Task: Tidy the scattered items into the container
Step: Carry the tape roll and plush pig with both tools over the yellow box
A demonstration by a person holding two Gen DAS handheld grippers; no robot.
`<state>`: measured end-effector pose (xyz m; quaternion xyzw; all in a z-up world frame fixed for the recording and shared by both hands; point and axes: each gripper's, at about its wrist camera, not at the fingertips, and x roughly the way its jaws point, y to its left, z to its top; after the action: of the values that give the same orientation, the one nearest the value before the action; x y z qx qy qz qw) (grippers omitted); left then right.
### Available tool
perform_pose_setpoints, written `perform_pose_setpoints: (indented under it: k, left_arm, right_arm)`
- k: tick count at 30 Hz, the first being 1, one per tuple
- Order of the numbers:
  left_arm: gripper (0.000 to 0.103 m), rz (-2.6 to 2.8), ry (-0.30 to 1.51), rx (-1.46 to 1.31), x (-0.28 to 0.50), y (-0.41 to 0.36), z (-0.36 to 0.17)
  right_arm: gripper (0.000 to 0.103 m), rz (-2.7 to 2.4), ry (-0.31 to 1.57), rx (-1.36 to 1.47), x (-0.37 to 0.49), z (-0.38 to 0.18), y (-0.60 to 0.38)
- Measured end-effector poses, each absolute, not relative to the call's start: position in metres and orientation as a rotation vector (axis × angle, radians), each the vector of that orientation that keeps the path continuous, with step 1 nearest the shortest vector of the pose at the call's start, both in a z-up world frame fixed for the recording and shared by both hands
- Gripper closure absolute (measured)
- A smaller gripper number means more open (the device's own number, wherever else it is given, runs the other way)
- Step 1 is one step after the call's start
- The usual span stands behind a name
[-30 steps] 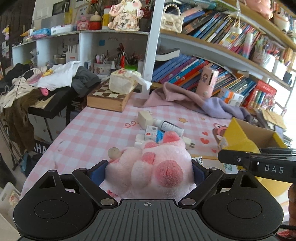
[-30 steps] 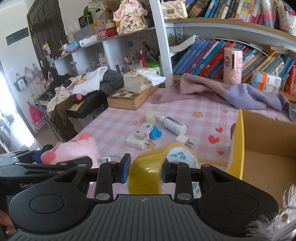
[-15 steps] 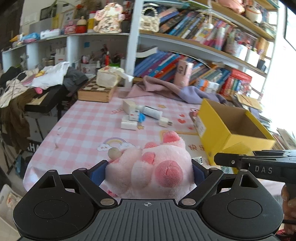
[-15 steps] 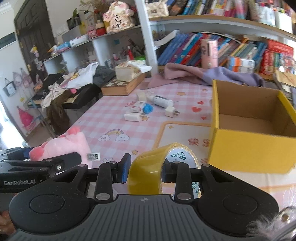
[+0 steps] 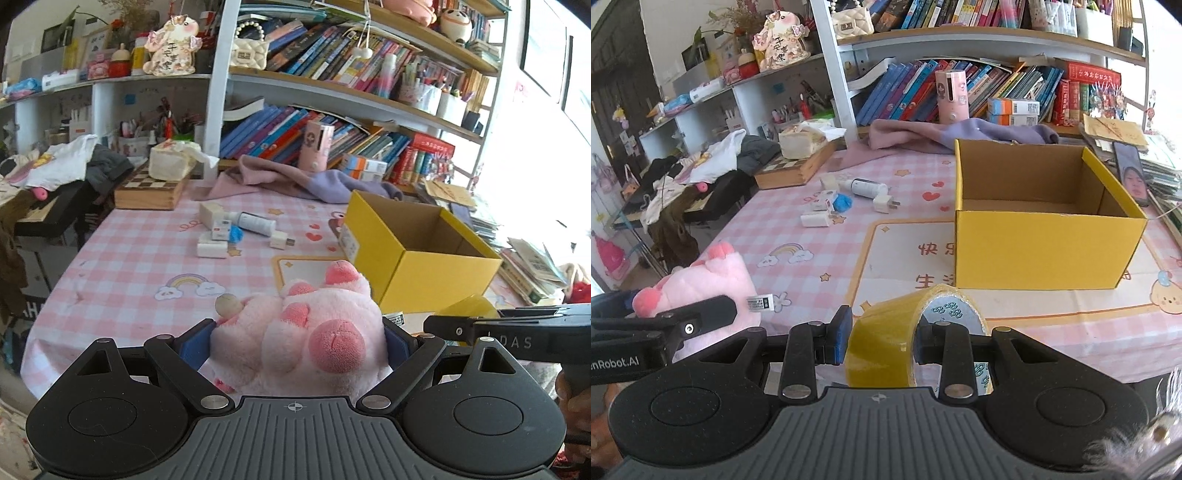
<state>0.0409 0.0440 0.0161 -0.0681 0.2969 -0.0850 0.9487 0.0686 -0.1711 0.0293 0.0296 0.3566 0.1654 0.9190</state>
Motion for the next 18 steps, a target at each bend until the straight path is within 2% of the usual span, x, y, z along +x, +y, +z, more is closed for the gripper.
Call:
perform_pose_setpoints:
  k: [18]
  left_arm:
    - [0.011,-0.369,0.631,-0.114,0.058,-0.001,0.010]
  right_arm:
    - [0.073,0.150,0.766,0.091,0.053,0.024,-0.216]
